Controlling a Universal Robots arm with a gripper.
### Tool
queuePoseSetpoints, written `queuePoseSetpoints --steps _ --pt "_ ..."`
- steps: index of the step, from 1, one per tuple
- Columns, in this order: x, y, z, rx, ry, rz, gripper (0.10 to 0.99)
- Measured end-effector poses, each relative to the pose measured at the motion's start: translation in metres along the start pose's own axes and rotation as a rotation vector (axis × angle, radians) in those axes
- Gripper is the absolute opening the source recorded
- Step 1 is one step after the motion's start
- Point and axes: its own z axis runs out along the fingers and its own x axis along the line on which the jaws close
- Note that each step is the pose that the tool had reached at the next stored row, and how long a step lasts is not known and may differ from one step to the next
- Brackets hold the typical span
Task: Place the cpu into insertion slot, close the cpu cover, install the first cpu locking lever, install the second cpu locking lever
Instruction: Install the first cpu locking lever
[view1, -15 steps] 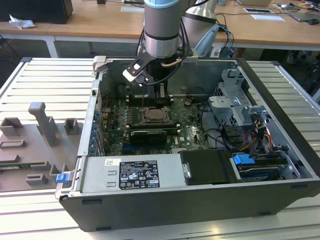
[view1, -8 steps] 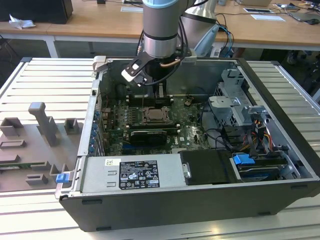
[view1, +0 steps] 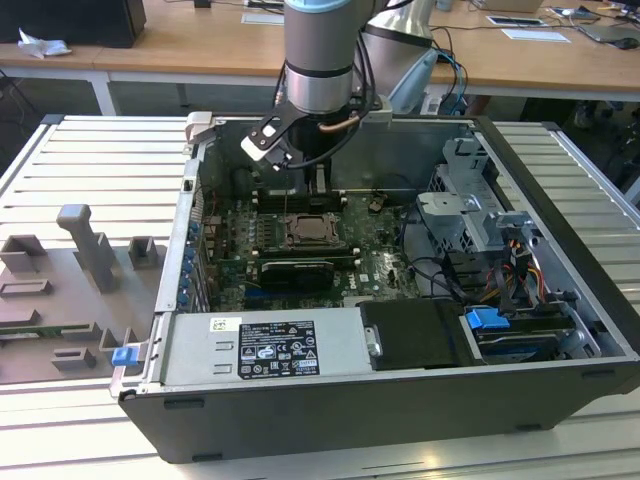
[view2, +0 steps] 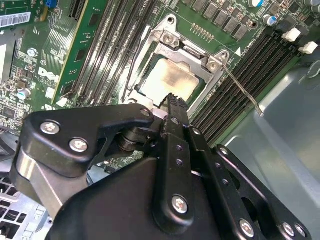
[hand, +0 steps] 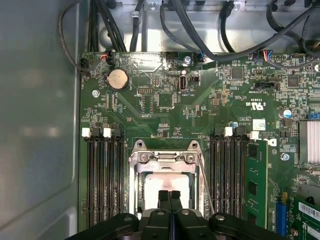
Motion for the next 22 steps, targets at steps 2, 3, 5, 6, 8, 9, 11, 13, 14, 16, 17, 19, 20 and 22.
queuePoseSetpoints --steps 2,3,5,6,8,9,11,13,14,16,17,19,20,22 --pt "0.0004 0.0 -0.0105 0.0 0.0001 0.0 0.106" --pt "0.0004 0.0 -0.013 0.0 0.0 0.0 0.106" --pt "0.0005 0.0001 -0.0194 0.0 0.0 0.0 0.106" --pt "0.0006 0.0003 -0.0226 0.0 0.0001 0.0 0.106" --pt "0.0009 0.0006 -0.0294 0.0 0.0 0.0 0.106" --pt "0.001 0.0007 -0.0319 0.0 -0.0002 0.0 0.106" --pt "0.0012 0.0008 -0.0359 0.0 -0.0012 0.0 0.106" --pt "0.0013 0.0007 -0.0374 0.0 -0.001 -0.004 0.106" --pt "0.0013 0.0006 -0.0374 0.0 -0.0005 -0.015 0.106" --pt "0.0013 0.0006 -0.0372 0.001 0.0007 -0.048 0.106" --pt "0.0013 0.0006 -0.0371 0.001 0.0018 -0.072 0.106" --pt "0.0013 0.0006 -0.037 0.002 0.0039 -0.119 0.106" --pt "0.0013 0.0006 -0.037 0.002 0.0047 -0.136 0.106" --pt "0.0013 0.0005 -0.037 0.003 0.0062 -0.17 0.106"
